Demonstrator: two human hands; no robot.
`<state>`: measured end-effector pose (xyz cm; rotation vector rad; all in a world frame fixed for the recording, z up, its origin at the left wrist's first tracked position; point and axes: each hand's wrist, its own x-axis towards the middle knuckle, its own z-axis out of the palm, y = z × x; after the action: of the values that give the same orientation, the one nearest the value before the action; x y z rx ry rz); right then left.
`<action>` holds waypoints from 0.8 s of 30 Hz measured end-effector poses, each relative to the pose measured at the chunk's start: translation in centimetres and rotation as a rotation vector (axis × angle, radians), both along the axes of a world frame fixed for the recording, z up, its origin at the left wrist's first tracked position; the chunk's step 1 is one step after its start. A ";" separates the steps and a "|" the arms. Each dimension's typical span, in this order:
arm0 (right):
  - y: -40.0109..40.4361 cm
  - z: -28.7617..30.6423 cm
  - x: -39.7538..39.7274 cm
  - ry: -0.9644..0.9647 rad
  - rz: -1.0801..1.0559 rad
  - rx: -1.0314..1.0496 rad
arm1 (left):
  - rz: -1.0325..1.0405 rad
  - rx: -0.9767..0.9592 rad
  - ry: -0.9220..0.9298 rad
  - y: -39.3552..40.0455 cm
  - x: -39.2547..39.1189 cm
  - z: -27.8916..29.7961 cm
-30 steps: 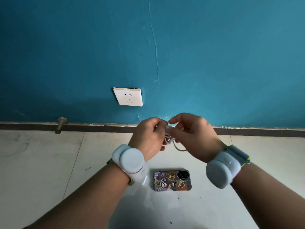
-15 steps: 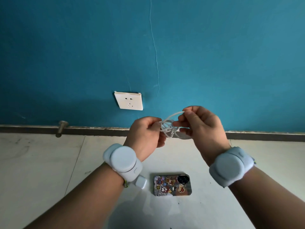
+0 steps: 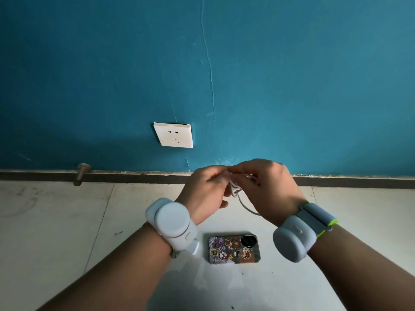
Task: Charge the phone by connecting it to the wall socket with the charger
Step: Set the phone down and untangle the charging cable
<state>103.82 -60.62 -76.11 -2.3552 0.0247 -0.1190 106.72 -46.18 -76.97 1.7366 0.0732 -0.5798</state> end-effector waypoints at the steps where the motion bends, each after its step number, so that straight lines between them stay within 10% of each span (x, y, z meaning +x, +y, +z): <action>1: -0.1 -0.1 0.1 0.006 -0.025 -0.007 | 0.028 -0.030 0.031 -0.1 0.0 0.0; 15: -0.1 -0.7 1.2 0.245 -0.212 0.652 | 0.246 -0.128 -0.033 -0.3 0.1 0.0; 24: 0.0 0.0 0.8 0.157 -0.173 0.536 | 0.233 -0.249 0.066 -0.2 0.5 0.5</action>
<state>104.62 -60.57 -76.07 -1.8179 0.3003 -0.0076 107.18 -46.34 -76.47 1.4433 0.2370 -0.4539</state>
